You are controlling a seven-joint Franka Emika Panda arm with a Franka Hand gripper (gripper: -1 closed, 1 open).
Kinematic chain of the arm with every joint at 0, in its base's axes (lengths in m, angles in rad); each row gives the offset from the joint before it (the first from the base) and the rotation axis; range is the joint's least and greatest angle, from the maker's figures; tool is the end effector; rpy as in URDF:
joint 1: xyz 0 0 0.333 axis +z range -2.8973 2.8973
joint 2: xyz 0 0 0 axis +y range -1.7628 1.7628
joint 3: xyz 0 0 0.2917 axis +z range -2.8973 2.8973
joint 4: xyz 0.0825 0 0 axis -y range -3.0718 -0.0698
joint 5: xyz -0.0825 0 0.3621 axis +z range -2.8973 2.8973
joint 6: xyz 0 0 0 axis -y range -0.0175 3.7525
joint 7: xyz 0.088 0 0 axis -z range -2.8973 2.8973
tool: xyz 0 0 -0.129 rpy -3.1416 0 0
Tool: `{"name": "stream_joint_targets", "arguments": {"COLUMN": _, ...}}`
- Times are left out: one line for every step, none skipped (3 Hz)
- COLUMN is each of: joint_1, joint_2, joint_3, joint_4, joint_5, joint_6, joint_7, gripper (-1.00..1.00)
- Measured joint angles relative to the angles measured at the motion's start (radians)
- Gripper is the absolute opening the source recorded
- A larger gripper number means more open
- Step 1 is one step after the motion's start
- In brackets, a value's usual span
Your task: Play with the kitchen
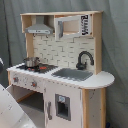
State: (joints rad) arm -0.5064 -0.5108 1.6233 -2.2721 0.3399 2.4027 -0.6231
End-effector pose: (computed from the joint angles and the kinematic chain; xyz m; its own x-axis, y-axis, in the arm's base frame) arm 0.2217 0.4672 0.3211 0.0306 0.9995 0.0048 0.9524 -0.0306 0.3034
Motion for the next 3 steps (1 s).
{"name": "stream_joint_targets", "arguments": {"joint_1": 0.000, "joint_2": -0.002, "joint_3": -0.003, "joint_4": 0.000, "joint_5": 0.000, "joint_6": 0.000, "joint_7": 0.005, "gripper": 1.00}}
{"name": "stream_joint_targets", "arguments": {"joint_1": 0.001, "joint_2": -0.004, "joint_3": -0.007, "joint_4": 0.000, "joint_5": -0.001, "joint_6": -0.001, "joint_7": 0.010, "gripper": 1.00}}
{"name": "stream_joint_targets", "arguments": {"joint_1": 0.042, "joint_2": -0.036, "joint_3": -0.088, "joint_4": 0.000, "joint_5": -0.011, "joint_6": -0.046, "joint_7": 0.058, "gripper": 1.00}}
